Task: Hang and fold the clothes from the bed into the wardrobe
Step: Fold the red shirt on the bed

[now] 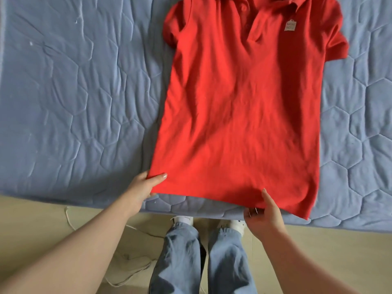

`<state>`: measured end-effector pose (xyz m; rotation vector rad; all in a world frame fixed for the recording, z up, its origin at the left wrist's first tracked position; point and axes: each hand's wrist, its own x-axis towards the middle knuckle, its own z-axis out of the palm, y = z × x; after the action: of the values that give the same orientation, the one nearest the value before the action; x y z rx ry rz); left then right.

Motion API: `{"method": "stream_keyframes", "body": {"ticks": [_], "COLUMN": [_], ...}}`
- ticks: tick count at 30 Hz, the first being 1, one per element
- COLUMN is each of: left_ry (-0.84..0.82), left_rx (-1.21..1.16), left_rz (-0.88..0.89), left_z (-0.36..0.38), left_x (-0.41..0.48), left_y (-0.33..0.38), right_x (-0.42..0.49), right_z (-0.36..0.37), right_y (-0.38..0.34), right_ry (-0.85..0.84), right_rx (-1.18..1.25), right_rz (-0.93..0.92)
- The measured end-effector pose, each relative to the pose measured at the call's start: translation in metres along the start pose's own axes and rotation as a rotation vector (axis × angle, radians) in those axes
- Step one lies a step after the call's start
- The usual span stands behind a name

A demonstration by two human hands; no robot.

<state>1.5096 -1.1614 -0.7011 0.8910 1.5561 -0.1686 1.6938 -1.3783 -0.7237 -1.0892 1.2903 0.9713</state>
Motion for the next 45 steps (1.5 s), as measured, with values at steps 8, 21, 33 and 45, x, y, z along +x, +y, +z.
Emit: {"method": "stream_keyframes", "body": {"ticks": [8,21,33,45], "left_ry": [0.184,0.186,0.155,0.378], "left_rx": [-0.179,0.38,0.468,0.682], "left_rz": [0.087,0.177,0.095,0.026], "left_z": [-0.003,-0.004,-0.005,0.032], "left_x": [0.005,0.011,-0.015,0.004], "left_y": [-0.002,-0.02,-0.058,-0.027], "right_x": [-0.006,-0.004,-0.015,-0.005], "right_z": [0.013,0.017,-0.027,-0.05], "right_y": [0.009,0.023,0.029,-0.05], "right_ry": [0.15,0.364,0.306,0.503], "right_rx": [-0.042,-0.253,-0.223,-0.154], "right_rz": [-0.071,-0.179,-0.116,-0.219]}}
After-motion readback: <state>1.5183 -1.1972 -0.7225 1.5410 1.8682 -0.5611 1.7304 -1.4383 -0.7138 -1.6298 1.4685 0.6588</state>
